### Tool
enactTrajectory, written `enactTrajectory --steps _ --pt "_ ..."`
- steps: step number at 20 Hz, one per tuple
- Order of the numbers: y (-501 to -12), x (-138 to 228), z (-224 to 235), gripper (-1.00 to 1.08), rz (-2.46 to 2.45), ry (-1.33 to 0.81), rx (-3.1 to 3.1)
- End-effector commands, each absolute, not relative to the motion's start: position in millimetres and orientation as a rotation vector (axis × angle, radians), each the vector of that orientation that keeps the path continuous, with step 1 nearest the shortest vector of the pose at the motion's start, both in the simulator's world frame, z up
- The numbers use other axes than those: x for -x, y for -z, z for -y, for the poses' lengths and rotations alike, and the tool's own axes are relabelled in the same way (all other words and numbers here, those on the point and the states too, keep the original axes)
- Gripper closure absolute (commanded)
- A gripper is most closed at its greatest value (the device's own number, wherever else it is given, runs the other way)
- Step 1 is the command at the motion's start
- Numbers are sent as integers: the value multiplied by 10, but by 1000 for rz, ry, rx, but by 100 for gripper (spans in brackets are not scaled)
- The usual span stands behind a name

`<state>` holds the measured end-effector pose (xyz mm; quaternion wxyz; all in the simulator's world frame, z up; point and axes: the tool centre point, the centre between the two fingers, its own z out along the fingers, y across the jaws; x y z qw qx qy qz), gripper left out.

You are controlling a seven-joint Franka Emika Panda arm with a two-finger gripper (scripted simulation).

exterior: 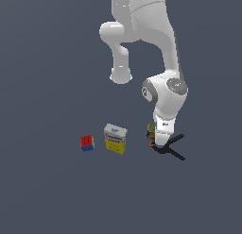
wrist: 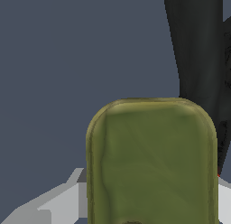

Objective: Pick up a designated object from a clutter of objects.

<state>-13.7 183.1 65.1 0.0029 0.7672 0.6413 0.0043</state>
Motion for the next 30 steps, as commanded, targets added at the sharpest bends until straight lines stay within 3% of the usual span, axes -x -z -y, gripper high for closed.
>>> enactTrajectory --steps 1,17,30 --pt "-584 176 -1843 108 -2019 0 -2407" --pt "-748 139 -1710 108 -2011 -15 -2404" --pt "-1404 185 -899 108 -2013 -12 -2405"
